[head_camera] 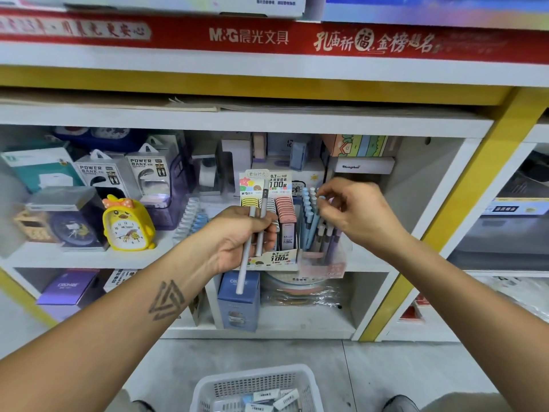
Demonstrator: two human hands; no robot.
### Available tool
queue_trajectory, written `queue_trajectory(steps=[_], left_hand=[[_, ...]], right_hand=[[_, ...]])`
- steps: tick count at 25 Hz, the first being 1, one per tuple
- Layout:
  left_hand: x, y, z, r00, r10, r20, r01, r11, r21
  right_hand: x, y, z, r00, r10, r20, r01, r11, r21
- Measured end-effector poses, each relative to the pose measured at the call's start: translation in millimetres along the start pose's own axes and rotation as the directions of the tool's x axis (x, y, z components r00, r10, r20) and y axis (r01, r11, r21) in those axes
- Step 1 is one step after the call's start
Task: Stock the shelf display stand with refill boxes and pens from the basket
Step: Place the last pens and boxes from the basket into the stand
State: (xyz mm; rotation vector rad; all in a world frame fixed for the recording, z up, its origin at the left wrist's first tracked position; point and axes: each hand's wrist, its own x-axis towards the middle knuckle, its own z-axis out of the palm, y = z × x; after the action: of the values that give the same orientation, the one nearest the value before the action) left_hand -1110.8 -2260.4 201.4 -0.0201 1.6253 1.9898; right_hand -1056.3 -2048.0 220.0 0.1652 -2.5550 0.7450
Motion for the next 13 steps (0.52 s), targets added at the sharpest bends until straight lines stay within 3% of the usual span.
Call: queue_trajectory(steps=[8, 13], left_hand=[[0.1, -1.9, 1.4, 0.997, -0.028, 0.065, 0.028, 1.0, 0.005], [-4.2, -0.6, 1.4, 0.988, -0.007, 0.152, 0.0, 0.999, 0.048]], right_hand=[[-9.2, 0.1, 11.8, 0.989, -0.085, 0.124, 0.081, 0.996, 0.032], [-10.5, 7.5, 13.3, 0.977, -0.074, 0.199, 0.109, 0.979, -0.17]])
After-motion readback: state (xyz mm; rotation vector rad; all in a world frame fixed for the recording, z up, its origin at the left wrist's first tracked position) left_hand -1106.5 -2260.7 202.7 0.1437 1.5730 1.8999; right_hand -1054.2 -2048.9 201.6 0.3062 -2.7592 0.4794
